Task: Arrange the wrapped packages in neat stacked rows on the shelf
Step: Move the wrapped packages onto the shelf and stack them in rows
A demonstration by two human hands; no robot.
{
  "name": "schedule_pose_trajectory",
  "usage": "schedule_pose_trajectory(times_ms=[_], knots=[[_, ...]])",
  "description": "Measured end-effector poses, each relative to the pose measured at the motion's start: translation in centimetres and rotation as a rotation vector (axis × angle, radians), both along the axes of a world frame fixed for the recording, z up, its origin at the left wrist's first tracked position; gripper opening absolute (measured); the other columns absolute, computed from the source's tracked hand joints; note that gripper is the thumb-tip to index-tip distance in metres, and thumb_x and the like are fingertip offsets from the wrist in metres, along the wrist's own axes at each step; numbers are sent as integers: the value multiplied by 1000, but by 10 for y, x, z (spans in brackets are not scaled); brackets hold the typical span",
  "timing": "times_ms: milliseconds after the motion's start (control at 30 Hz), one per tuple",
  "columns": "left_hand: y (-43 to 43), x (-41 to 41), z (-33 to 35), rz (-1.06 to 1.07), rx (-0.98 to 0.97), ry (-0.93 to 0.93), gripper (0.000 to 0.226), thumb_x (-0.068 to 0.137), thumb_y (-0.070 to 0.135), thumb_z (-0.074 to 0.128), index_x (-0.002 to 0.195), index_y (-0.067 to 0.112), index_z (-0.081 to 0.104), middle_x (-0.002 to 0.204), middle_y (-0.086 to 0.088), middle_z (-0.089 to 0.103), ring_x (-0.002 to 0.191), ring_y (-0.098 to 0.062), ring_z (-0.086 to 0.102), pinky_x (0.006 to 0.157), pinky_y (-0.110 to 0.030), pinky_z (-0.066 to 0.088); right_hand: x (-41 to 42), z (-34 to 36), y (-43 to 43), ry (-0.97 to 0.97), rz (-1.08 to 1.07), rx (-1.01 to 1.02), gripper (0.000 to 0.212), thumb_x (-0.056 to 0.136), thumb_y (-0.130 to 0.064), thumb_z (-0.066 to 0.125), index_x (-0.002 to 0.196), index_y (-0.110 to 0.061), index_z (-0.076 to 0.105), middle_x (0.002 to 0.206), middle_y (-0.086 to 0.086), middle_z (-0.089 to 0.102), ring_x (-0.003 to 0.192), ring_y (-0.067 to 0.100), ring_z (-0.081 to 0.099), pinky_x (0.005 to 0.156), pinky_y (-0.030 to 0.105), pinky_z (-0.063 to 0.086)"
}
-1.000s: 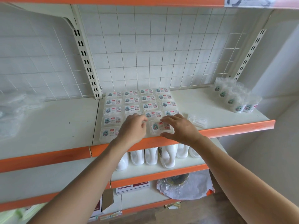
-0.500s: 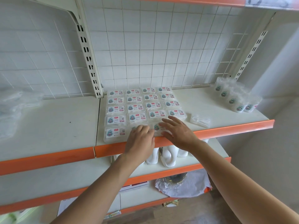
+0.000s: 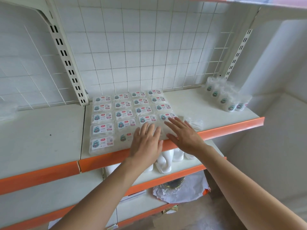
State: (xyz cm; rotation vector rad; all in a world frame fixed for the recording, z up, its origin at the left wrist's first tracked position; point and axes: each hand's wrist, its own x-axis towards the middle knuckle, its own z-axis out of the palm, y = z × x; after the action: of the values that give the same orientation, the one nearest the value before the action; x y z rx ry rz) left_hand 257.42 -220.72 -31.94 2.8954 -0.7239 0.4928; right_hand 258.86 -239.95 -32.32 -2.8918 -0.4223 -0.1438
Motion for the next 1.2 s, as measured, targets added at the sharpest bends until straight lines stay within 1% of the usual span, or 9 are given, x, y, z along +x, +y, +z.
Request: schedule_pose_trajectory(times_ms=[233,367,433,533,633,833,900,1033,1200], knots=[[-70,16,9,52,38,3,48,84,33,59,125,8,60,122,-13,60,121,-35,51,94,-51,48,21,11,-81,68,-88,-43,60,99,-47,41,152,-29,21,161,-3,15,149,16,8,120,39,8],[-102,22,7,107,42,2,53,84,35,34,120,7,63,123,-13,60,121,-35,51,93,-49,48,35,9,-111,105,-93,-3,67,92,-51,53,149,-25,29,154,3,30,143,19,23,116,38,20],[-113,22,4,122,42,-16,47,83,32,43,117,6,63,121,-14,61,120,-37,53,92,-48,49,42,9,-120,102,-76,16,67,89,-51,59,146,-23,36,146,2,43,136,22,32,109,37,31],[-125,20,5,123,4,-5,49,70,22,75,114,4,65,117,-15,62,116,-37,56,89,-46,52,51,11,-127,98,-18,69,68,83,-49,68,142,-25,43,136,0,52,125,24,39,101,36,38],[-128,16,12,89,-114,-29,51,66,9,78,115,4,64,115,-12,62,113,-30,54,89,-40,52,53,13,-130,71,70,182,61,82,-42,71,136,-25,50,130,1,57,118,23,45,97,28,37],[-115,22,26,120,-472,158,43,93,11,57,136,7,50,140,-5,49,130,-21,44,106,-27,32,47,30,-122,85,195,574,26,91,-35,63,115,-25,66,110,-10,60,88,7,61,83,20,50],[-112,26,33,153,-594,205,40,94,14,57,134,7,52,135,-6,54,125,-20,49,102,-22,32,45,37,-117,105,163,618,20,95,-38,55,107,-27,67,99,-13,64,84,4,62,78,17,47],[-108,27,42,205,-832,341,32,94,16,59,126,14,58,114,-2,67,105,-15,62,91,-23,45,41,46,-102,165,93,667,32,101,-41,41,96,-19,63,80,0,68,62,17,64,64,28,54],[-99,25,41,219,-929,382,25,92,13,62,115,22,60,93,13,62,83,-7,62,70,-8,42,33,55,-88,219,18,744,41,103,-35,38,93,-2,59,70,15,67,56,22,68,53,35,56]])
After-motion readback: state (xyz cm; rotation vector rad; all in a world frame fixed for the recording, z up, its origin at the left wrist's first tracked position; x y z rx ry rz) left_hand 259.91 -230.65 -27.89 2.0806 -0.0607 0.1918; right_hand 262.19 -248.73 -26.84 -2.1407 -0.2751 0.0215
